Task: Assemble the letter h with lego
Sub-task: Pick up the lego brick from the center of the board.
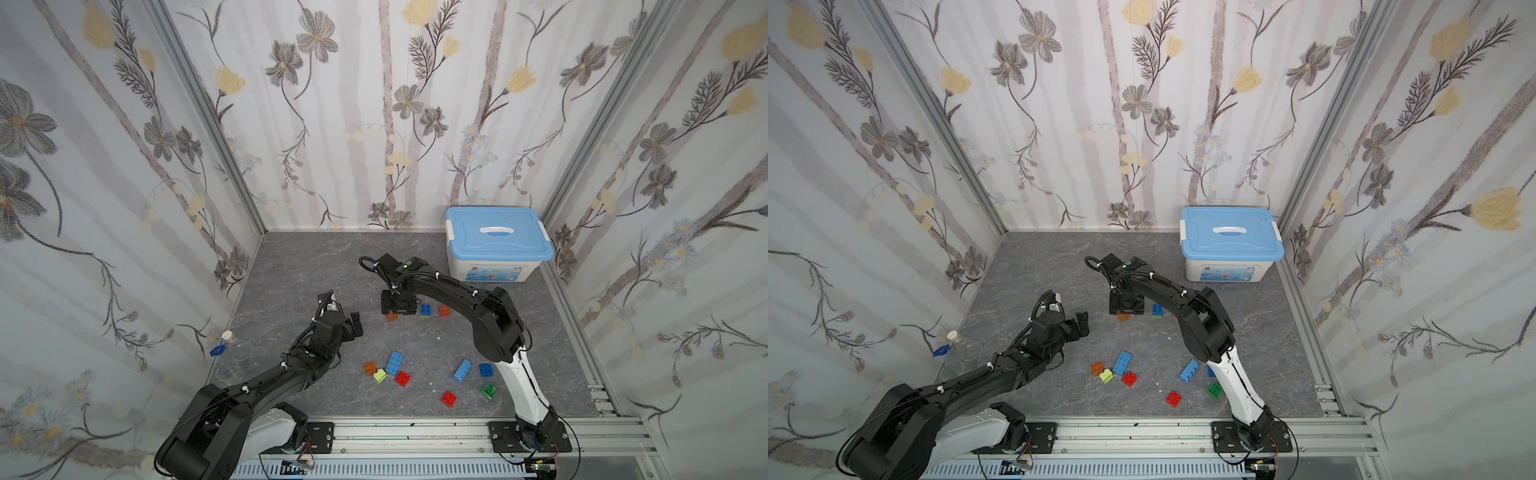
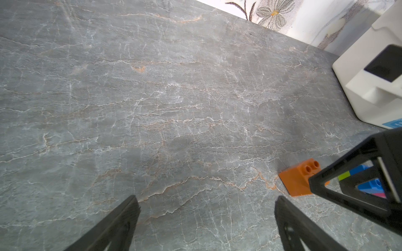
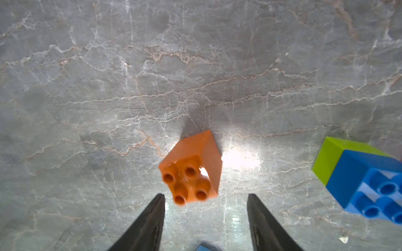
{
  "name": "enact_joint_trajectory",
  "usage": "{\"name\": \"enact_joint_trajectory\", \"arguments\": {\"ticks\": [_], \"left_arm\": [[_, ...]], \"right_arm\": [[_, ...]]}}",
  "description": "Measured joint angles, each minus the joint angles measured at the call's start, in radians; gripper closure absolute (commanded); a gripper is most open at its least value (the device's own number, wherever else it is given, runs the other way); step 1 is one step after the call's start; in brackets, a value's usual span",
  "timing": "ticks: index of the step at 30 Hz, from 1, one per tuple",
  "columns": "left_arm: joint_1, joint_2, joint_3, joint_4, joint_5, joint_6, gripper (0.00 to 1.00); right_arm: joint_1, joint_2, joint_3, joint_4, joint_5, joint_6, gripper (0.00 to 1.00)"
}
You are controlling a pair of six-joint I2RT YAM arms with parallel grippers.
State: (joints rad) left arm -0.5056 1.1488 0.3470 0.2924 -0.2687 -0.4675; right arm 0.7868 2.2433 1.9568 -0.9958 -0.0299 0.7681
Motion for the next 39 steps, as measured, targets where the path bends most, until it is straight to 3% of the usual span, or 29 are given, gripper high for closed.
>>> {"name": "enact_joint_trajectory", "arguments": {"ticks": [6, 11, 18, 23, 27, 32, 39], "left_arm": [[0.000, 0.002, 0.000, 0.004, 0.000, -0.002, 0.00], [-0.001, 0.003, 0.000, 0.004, 0.004, -0.003, 0.00], [-0.003, 0.011, 0.000, 0.010, 0.000, -0.003, 0.00], [-0.008, 0.008, 0.000, 0.015, 0.000, 0.000, 0.00], [-0.015, 0.000, -0.002, 0.037, 0.004, 0.019, 0.00], [-0.024, -0.003, -0.004, 0.048, 0.007, 0.030, 0.00], [-0.036, -0.040, -0.005, 0.047, 0.017, 0.051, 0.00]], "right_arm": [[0.005, -0.140, -0.130, 0.001, -0.004, -0.033, 0.29], [0.004, -0.367, -0.389, 0.017, 0.040, -0.026, 0.29], [-0.011, -0.750, -0.815, 0.048, 0.147, 0.105, 0.29], [-0.019, -0.915, -1.048, 0.077, 0.187, 0.245, 0.31], [-0.029, -0.947, -1.165, 0.122, 0.190, 0.330, 0.32], [-0.031, -0.866, -1.179, 0.234, 0.150, 0.377, 0.33], [-0.031, -0.756, -1.171, 0.337, 0.111, 0.393, 0.54]]}}
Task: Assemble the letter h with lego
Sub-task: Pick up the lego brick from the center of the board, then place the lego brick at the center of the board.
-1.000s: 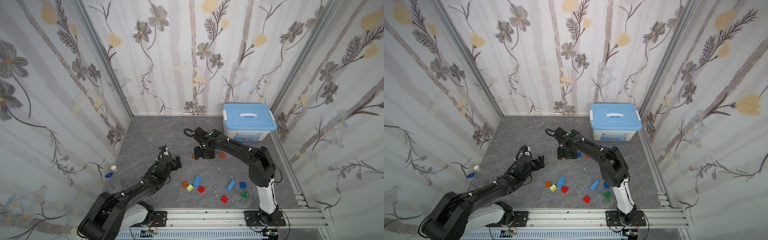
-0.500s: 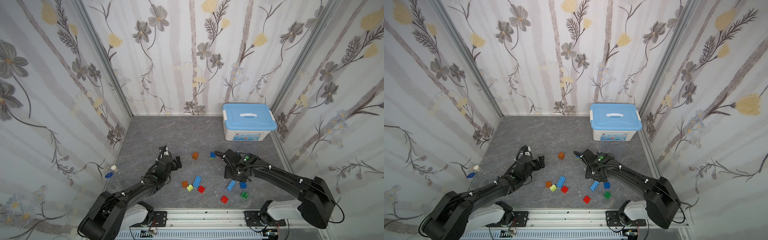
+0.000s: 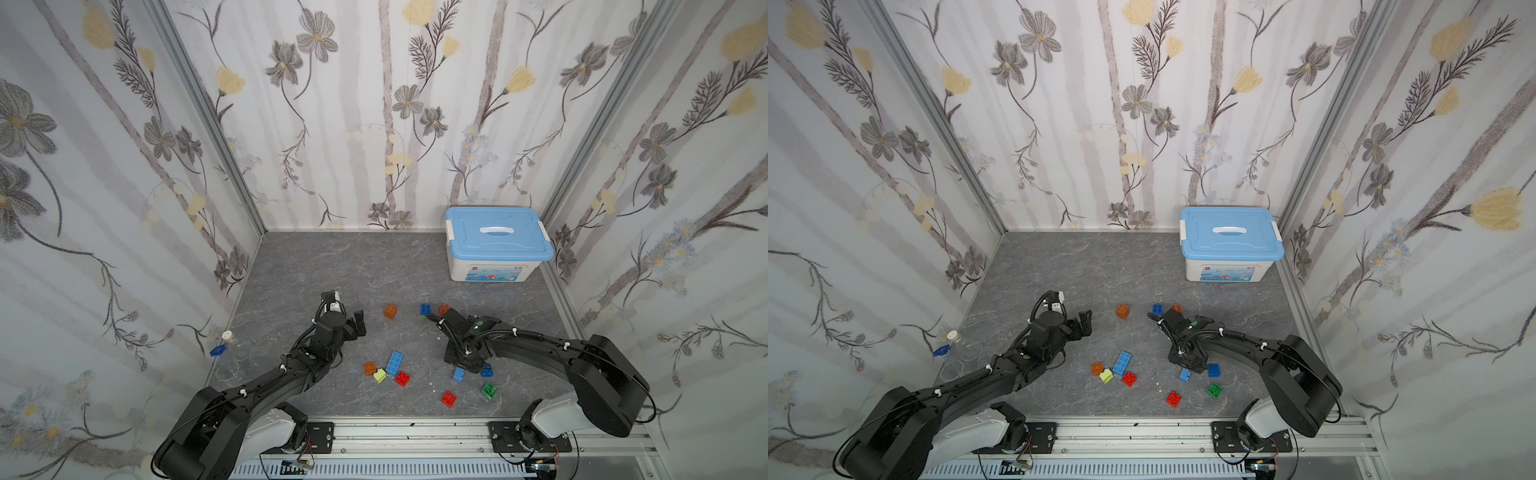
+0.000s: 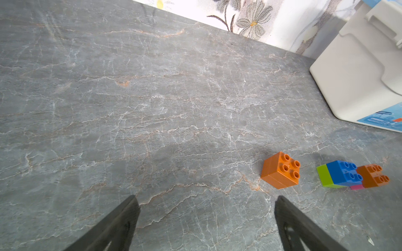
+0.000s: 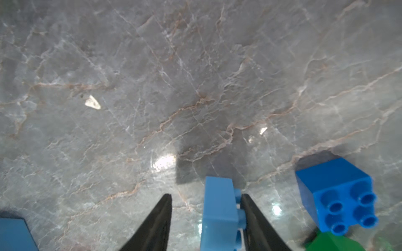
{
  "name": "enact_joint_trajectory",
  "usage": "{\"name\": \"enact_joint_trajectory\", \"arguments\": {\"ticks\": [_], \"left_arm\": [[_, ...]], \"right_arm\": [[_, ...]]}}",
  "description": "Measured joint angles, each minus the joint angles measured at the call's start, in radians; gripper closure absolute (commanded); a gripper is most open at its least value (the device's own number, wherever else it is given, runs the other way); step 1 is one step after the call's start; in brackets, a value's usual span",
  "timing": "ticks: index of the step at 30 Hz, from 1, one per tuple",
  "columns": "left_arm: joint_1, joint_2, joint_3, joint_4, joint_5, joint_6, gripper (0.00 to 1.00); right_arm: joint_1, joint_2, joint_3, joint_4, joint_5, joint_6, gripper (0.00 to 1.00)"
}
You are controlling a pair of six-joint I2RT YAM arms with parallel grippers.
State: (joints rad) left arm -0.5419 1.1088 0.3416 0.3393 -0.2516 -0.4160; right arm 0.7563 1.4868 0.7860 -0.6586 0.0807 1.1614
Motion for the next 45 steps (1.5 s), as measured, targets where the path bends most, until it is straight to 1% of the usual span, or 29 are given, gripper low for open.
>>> {"name": "enact_joint_trajectory", "arguments": {"ticks": [3, 6, 9, 12, 15, 19, 21, 25, 29, 31, 33, 35, 37, 38, 42, 45], "left_arm": [[-0.015, -0.069, -0.012, 0.005, 0.016, 0.016, 0.00], [-0.051, -0.153, -0.017, 0.013, 0.060, 0.050, 0.00], [-0.087, -0.207, -0.014, 0.028, 0.119, 0.059, 0.00], [-0.109, -0.224, 0.027, 0.006, 0.172, 0.055, 0.00], [-0.124, -0.242, 0.076, -0.026, 0.209, 0.024, 0.00], [-0.150, -0.248, 0.107, -0.052, 0.306, 0.018, 0.00], [-0.172, -0.221, 0.129, -0.059, 0.365, 0.011, 0.00], [-0.219, -0.135, 0.169, -0.073, 0.383, -0.037, 0.01], [-0.277, -0.066, 0.205, -0.077, 0.390, -0.055, 0.04], [-0.307, -0.023, 0.233, -0.077, 0.400, -0.055, 0.09], [-0.328, 0.019, 0.262, -0.079, 0.406, -0.055, 0.18], [-0.340, 0.053, 0.280, -0.076, 0.406, -0.055, 0.21], [-0.347, 0.074, 0.279, -0.072, 0.404, -0.066, 0.30], [-0.348, 0.080, 0.278, -0.072, 0.401, -0.076, 0.32], [-0.349, 0.095, 0.279, -0.062, 0.383, -0.097, 0.50], [-0.351, 0.100, 0.281, -0.058, 0.375, -0.108, 0.66]], "right_arm": [[0.000, 0.018, 0.000, 0.026, -0.005, 0.000, 0.67], [0.000, 0.023, 0.016, 0.035, -0.012, -0.001, 0.74], [0.000, 0.025, 0.070, 0.043, -0.027, -0.046, 0.79], [0.005, 0.003, 0.121, 0.066, -0.025, -0.117, 0.79], [0.010, -0.055, 0.143, 0.086, -0.021, -0.177, 0.79], [0.010, -0.128, 0.180, 0.127, -0.001, -0.211, 0.79], [0.008, -0.154, 0.187, 0.160, 0.001, -0.213, 0.79], [0.010, -0.167, 0.189, 0.226, -0.014, -0.198, 0.79], [0.010, -0.164, 0.198, 0.288, -0.039, -0.172, 0.79], [0.010, -0.159, 0.204, 0.323, -0.067, -0.156, 0.79], [0.011, -0.152, 0.210, 0.350, -0.082, -0.141, 0.80], [0.013, -0.143, 0.218, 0.369, -0.095, -0.130, 0.80], [0.018, -0.137, 0.227, 0.389, -0.113, -0.121, 0.80], [0.022, -0.136, 0.230, 0.394, -0.117, -0.119, 0.80], [0.028, -0.136, 0.243, 0.404, -0.137, -0.111, 0.80], [0.032, -0.137, 0.248, 0.406, -0.138, -0.108, 0.79]]}}
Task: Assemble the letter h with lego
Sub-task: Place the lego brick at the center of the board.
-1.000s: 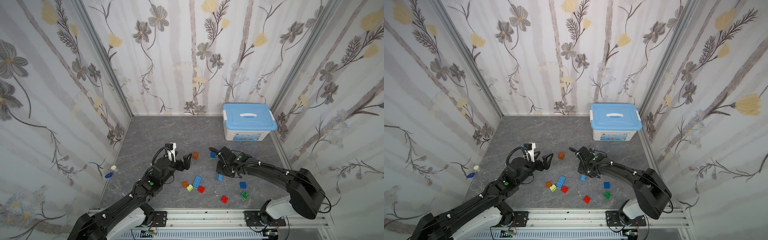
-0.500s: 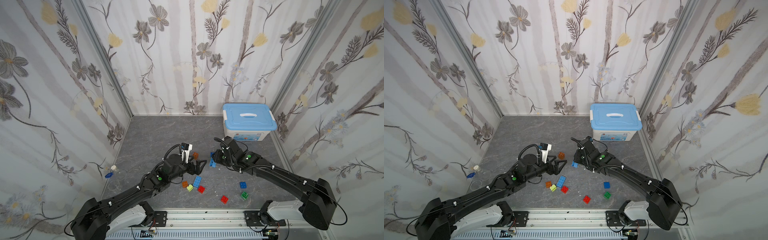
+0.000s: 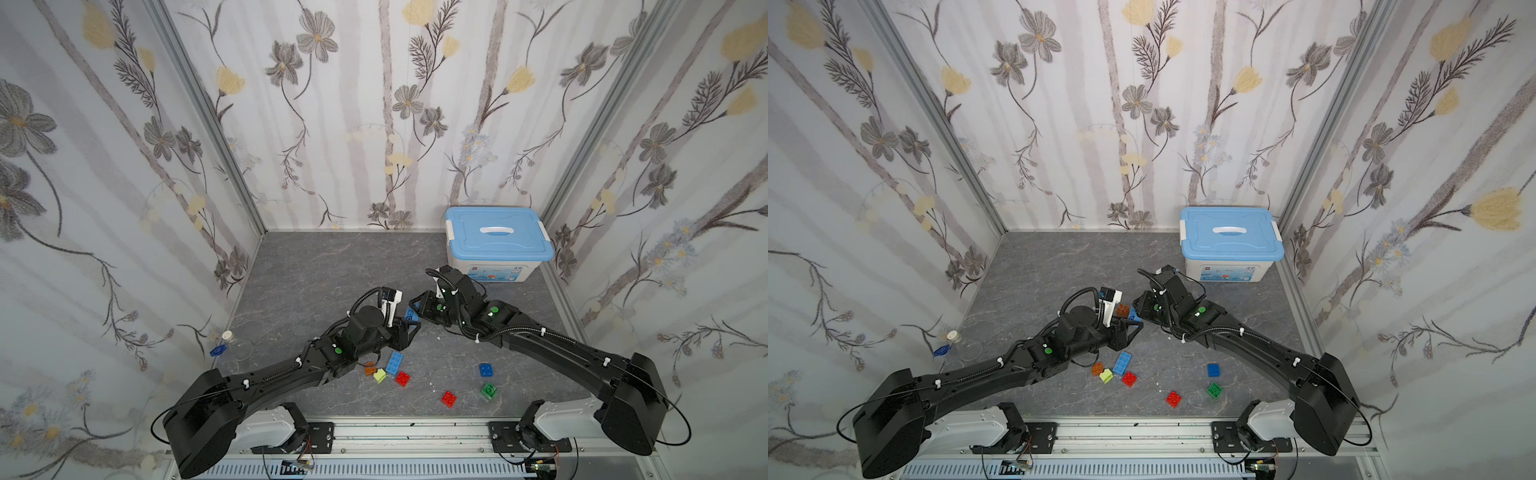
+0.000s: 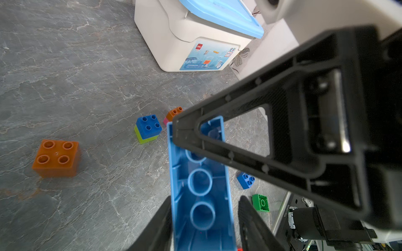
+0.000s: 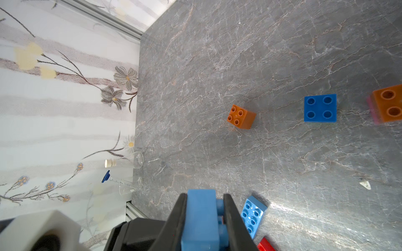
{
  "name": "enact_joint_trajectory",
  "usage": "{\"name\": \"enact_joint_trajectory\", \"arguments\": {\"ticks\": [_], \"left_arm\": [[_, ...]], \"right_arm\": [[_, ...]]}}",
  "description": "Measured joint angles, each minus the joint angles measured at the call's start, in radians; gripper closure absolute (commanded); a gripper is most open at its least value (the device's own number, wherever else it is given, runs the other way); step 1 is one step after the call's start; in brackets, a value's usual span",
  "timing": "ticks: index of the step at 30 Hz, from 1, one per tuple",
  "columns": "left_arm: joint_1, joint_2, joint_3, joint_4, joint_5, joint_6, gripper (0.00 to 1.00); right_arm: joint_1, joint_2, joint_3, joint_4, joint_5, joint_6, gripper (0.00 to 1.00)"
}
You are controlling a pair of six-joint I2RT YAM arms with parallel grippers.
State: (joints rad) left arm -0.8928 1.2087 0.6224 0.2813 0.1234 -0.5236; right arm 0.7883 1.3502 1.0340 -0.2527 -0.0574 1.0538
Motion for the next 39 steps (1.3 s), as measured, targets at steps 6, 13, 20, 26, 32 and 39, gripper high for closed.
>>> {"name": "enact_joint_trajectory", "arguments": {"ticks": [6, 13, 20, 26, 32, 39], "left_arm": [[0.000, -0.031, 0.003, -0.008, -0.023, -0.031, 0.83], [0.000, -0.092, 0.014, 0.006, 0.005, -0.024, 0.87], [0.000, -0.139, 0.017, 0.037, 0.120, -0.006, 0.90], [0.000, -0.160, 0.032, 0.087, 0.248, -0.007, 0.95], [0.000, -0.168, 0.028, 0.128, 0.301, -0.006, 0.97], [0.006, -0.172, 0.026, 0.188, 0.343, -0.001, 0.95]], "right_arm": [[0.006, -0.010, 0.006, 0.024, -0.003, -0.015, 0.62], [0.010, -0.127, -0.044, 0.066, -0.029, -0.104, 0.28], [-0.006, -0.306, -0.220, 0.248, -0.094, -0.280, 0.29], [-0.053, -0.402, -0.295, 0.417, -0.289, -0.440, 0.30], [-0.139, -0.402, -0.320, 0.568, -0.483, -0.441, 0.39], [-0.147, -0.383, -0.288, 0.633, -0.599, -0.429, 0.47]]}}
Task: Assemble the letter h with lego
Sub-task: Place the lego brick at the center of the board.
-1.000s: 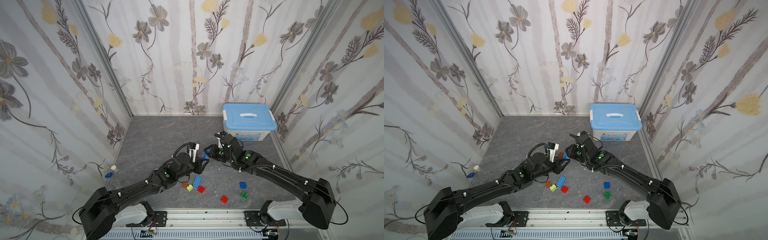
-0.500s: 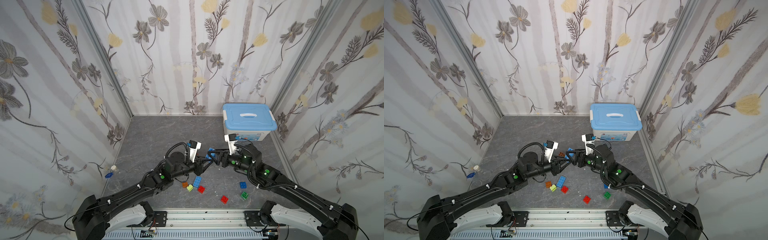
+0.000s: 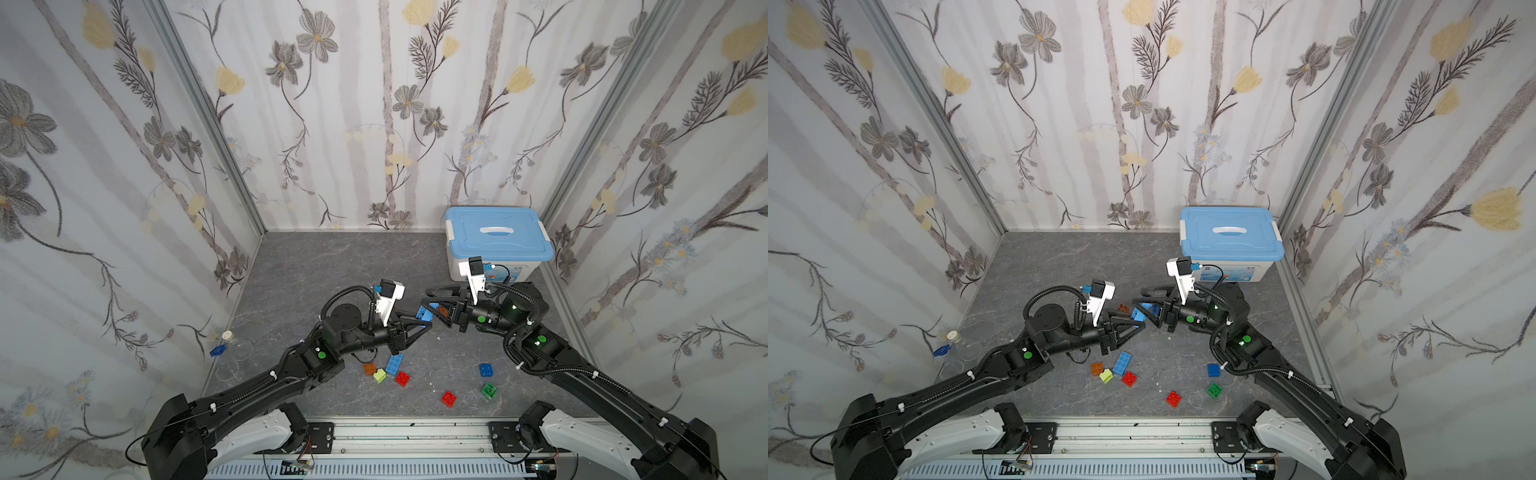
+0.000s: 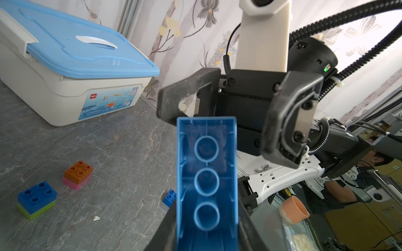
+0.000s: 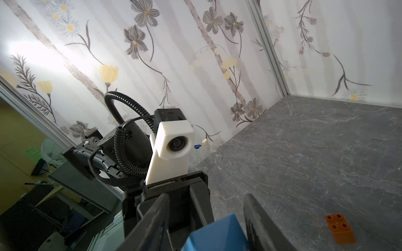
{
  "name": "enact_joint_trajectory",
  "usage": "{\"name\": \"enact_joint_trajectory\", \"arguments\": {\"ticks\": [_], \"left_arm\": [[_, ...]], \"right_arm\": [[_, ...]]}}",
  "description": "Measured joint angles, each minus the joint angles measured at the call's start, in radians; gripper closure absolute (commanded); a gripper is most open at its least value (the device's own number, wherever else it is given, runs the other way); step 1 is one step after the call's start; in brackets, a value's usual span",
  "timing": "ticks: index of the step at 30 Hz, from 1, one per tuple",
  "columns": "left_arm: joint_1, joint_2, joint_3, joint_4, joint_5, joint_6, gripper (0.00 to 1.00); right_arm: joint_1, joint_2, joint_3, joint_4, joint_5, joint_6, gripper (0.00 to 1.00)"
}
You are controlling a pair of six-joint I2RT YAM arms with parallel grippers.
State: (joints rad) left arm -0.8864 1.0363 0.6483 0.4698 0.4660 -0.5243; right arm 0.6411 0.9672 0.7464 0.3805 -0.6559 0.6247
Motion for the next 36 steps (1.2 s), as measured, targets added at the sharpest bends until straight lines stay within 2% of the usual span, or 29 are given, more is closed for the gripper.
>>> {"name": "enact_joint_trajectory", "arguments": {"ticks": [6, 11, 13, 14, 15, 17, 18, 19, 20, 24, 28, 32, 36], "left_arm": [[0.000, -0.004, 0.000, 0.041, 0.045, 0.000, 0.95], [0.000, -0.021, 0.001, 0.061, 0.083, 0.002, 0.94], [0.000, -0.023, 0.002, 0.076, 0.094, 0.006, 0.89], [0.000, -0.022, 0.003, 0.080, 0.100, 0.009, 0.82], [0.000, -0.020, 0.005, 0.081, 0.103, 0.009, 0.71], [0.000, -0.019, 0.007, 0.079, 0.097, 0.016, 0.30], [0.000, -0.021, 0.006, 0.071, 0.079, 0.026, 0.18], [0.000, -0.024, 0.003, 0.058, 0.050, 0.027, 0.07], [0.001, -0.031, -0.005, 0.036, 0.010, 0.031, 0.00], [0.002, -0.079, -0.044, -0.056, -0.166, 0.081, 0.00], [0.002, -0.126, -0.090, -0.147, -0.435, 0.119, 0.00], [0.005, -0.131, -0.142, -0.219, -0.697, 0.157, 0.00], [0.017, -0.098, -0.190, -0.238, -0.877, 0.180, 0.00]], "right_arm": [[0.000, -0.005, 0.004, 0.013, -0.060, 0.007, 0.52], [0.000, -0.016, 0.012, 0.012, -0.108, 0.008, 0.66], [0.001, -0.016, 0.021, 0.012, -0.123, 0.014, 0.73], [0.001, -0.016, 0.026, 0.012, -0.129, 0.014, 0.80], [0.001, -0.015, 0.029, 0.011, -0.130, 0.014, 0.89], [0.001, -0.012, 0.042, -0.014, -0.126, 0.005, 1.00], [0.001, -0.010, 0.052, -0.038, -0.121, -0.007, 1.00], [0.003, -0.008, 0.065, -0.072, -0.114, -0.021, 1.00], [0.003, -0.005, 0.079, -0.115, -0.091, -0.037, 1.00], [0.006, 0.026, 0.124, -0.300, 0.054, -0.103, 1.00], [0.020, 0.129, 0.198, -0.513, 0.204, -0.153, 0.99], [0.050, 0.247, 0.249, -0.666, 0.322, -0.143, 0.98], [0.085, 0.401, 0.325, -0.835, 0.417, -0.127, 0.99]]}}
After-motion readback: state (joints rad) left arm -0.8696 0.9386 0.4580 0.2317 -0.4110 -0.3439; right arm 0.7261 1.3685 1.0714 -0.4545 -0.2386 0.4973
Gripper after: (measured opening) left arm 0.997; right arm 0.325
